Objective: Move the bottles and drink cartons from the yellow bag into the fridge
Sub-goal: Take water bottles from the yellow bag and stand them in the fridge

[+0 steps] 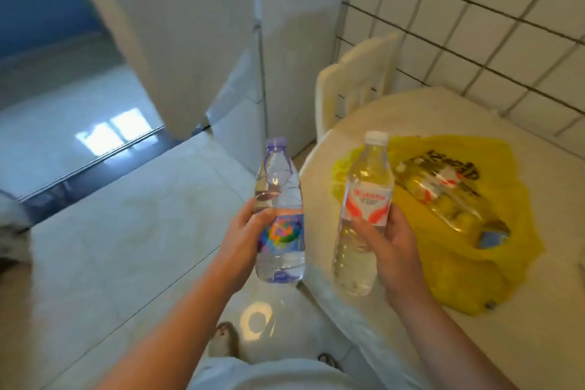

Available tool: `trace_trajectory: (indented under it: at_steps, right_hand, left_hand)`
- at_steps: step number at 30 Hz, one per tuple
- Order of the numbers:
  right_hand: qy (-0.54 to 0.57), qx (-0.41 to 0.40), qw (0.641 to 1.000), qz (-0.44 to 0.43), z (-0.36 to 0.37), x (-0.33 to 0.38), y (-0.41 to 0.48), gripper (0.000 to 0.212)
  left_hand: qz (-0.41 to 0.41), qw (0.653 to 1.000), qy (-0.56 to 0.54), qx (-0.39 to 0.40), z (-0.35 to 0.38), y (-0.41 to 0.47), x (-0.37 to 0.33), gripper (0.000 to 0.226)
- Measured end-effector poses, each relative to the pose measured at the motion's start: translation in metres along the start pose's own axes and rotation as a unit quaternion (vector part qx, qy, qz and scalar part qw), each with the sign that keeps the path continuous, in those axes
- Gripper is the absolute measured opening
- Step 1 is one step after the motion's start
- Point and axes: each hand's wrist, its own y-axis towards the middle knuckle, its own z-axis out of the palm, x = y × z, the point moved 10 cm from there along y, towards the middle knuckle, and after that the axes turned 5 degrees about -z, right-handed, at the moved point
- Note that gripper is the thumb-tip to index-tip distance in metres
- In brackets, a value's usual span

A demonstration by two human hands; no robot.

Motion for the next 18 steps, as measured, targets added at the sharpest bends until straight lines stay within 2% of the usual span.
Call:
trace_trajectory:
  at_steps: [6,8,11,18]
  right_hand:
    - [-0.056,0.115,0.991,0.035,0.14,-0.033,-0.03,0.05]
    - [-0.064,0.14,0.987,0.046,0.189,-0.046,-0.041,0.049]
    - [-0.068,0.171,0.982,0.05,0.263,-0.062,-0.054,0.05]
    - [-0.085,0.253,0.962,0.051,0.422,-0.074,-0.062,0.068]
  left_hand:
    - [-0.009,0.999,0.003,-0.039,-0.132,-0.023,0.006,0.019]
    - [-0.013,0.998,0.005,-0.057,-0.183,-0.03,0.007,0.029]
    - [-0.014,0.997,0.006,-0.076,-0.258,-0.039,0.003,0.013]
    - [-0.008,0.986,-0.01,-0.166,-0.406,-0.052,-0.013,0.019]
